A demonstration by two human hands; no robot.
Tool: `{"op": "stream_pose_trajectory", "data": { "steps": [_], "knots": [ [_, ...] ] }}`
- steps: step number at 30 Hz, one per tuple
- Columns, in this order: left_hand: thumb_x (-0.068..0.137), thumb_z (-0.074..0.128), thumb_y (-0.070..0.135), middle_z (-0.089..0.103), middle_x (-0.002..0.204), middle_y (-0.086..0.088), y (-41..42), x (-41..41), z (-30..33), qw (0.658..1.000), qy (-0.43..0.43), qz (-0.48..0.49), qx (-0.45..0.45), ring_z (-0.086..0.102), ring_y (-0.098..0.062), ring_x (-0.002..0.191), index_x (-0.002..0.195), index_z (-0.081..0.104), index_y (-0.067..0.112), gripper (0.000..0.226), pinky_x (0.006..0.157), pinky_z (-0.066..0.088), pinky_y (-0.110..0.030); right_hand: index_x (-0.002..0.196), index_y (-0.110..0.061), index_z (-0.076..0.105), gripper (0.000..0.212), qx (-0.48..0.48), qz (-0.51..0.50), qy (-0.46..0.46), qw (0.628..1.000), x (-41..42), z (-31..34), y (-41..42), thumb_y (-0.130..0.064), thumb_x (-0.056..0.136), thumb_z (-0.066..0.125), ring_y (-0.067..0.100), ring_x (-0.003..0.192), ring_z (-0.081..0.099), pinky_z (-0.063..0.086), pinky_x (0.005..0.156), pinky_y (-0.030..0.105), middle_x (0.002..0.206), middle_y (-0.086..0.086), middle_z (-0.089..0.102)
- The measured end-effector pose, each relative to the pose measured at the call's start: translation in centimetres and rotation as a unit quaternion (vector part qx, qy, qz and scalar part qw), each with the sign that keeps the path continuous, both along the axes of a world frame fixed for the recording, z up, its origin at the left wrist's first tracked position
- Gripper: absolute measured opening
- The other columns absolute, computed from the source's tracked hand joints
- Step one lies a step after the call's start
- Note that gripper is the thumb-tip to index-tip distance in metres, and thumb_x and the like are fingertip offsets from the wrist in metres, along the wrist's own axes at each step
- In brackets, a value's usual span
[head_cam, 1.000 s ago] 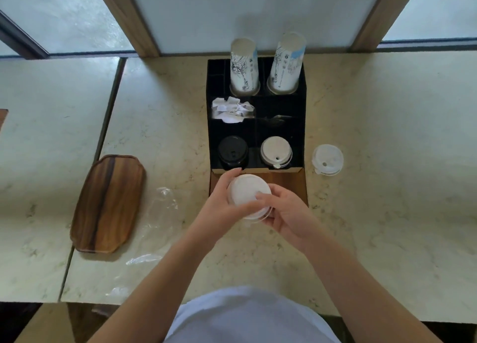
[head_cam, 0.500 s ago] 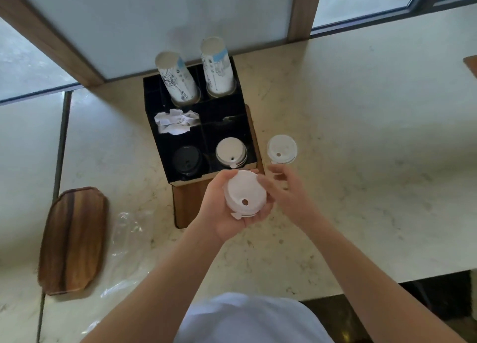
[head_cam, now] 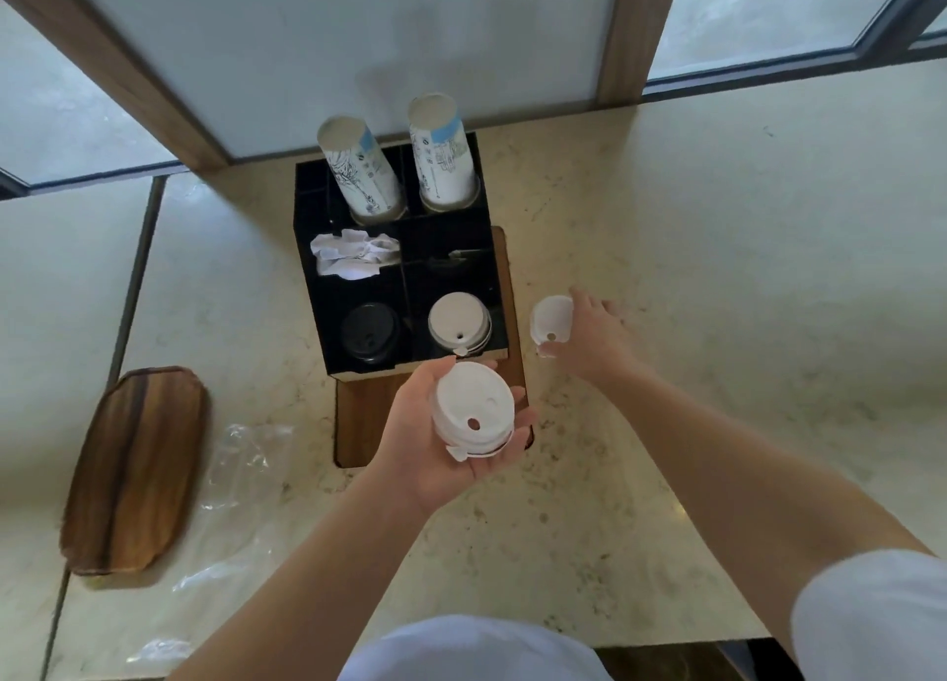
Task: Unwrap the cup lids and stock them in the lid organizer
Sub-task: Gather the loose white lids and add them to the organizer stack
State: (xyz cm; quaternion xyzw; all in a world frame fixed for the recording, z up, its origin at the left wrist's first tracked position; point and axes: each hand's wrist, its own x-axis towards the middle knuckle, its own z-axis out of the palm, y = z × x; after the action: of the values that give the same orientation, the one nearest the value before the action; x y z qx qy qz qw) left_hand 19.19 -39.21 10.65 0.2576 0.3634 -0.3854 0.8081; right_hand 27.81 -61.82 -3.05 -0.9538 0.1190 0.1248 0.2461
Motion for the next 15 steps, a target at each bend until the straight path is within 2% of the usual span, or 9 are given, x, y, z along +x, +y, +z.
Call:
{"op": "stream_pose_trajectory", "data": {
  "steps": [3, 7, 9, 12, 14, 15],
  "knots": [
    [0.089, 0.061, 0.038, 0.071, 0.12, -0.026, 0.5, 0.0, -0.1, 1.0, -0.004, 0.005, 0.017, 0.068, -0.048, 0.11, 0.099, 0.08, 0.006, 0.039, 0.078, 0.059, -0.049, 0.149, -0.015, 0.035, 0.098, 0.012, -0.013, 0.003, 1.0, 0.0, -0.4, 0.2, -0.051, 0.071, 0.082, 0.035, 0.13, 0.046, 0.047, 0.099, 0.05, 0.143, 0.007, 0.054],
    [0.088, 0.064, 0.034, 0.071, 0.118, -0.029, 1.2, 0.1, 0.0, 1.0, 0.004, 0.017, 0.026, 0.068, -0.05, 0.107, 0.111, 0.074, 0.002, 0.041, 0.081, 0.059, -0.053, 0.151, -0.015, 0.037, 0.102, 0.11, -0.107, -0.022, 0.988, -1.5, 2.1, 0.8, -0.058, 0.069, 0.081, 0.03, 0.129, 0.049, 0.048, 0.103, 0.049, 0.145, 0.007, 0.051],
    [0.087, 0.065, 0.033, 0.071, 0.117, -0.029, 1.6, 0.1, 0.1, 1.0, 0.001, 0.009, 0.029, 0.068, -0.051, 0.108, 0.119, 0.07, 0.003, 0.044, 0.085, 0.057, -0.056, 0.146, -0.022, 0.044, 0.098, 0.162, -0.105, -0.084, 0.978, -3.1, 5.2, 2.1, -0.063, 0.065, 0.081, 0.02, 0.121, 0.052, 0.049, 0.096, 0.038, 0.139, -0.002, 0.053],
    [0.081, 0.07, 0.033, 0.07, 0.12, -0.027, 2.1, -0.1, 0.2, 0.999, -0.01, -0.012, 0.028, 0.068, -0.048, 0.11, 0.13, 0.065, 0.007, 0.055, 0.091, 0.055, -0.06, 0.136, -0.038, 0.049, 0.088, 0.257, 0.014, -0.104, 0.961, -6.6, 10.6, 4.4, -0.066, 0.059, 0.081, 0.001, 0.114, 0.049, 0.041, 0.091, 0.019, 0.127, -0.024, 0.051],
    [0.074, 0.074, 0.032, 0.072, 0.118, -0.024, 2.4, -0.3, 0.3, 0.999, -0.032, -0.023, 0.03, 0.071, -0.045, 0.101, 0.128, 0.066, 0.008, 0.06, 0.09, 0.055, -0.059, 0.135, -0.041, 0.048, 0.086, 0.25, 0.131, -0.081, 0.956, -8.9, 13.5, 5.7, -0.066, 0.06, 0.082, -0.006, 0.119, 0.041, 0.036, 0.09, 0.014, 0.125, -0.032, 0.045],
    [0.074, 0.073, 0.035, 0.073, 0.115, -0.021, 2.5, -0.5, 0.4, 0.998, -0.043, -0.032, 0.039, 0.073, -0.042, 0.096, 0.124, 0.068, 0.009, 0.056, 0.086, 0.056, -0.055, 0.135, -0.04, 0.048, 0.086, 0.232, 0.173, -0.075, 0.954, -9.7, 14.3, 6.2, -0.065, 0.06, 0.082, -0.005, 0.119, 0.039, 0.036, 0.092, 0.016, 0.125, -0.031, 0.045]
  ]
}}
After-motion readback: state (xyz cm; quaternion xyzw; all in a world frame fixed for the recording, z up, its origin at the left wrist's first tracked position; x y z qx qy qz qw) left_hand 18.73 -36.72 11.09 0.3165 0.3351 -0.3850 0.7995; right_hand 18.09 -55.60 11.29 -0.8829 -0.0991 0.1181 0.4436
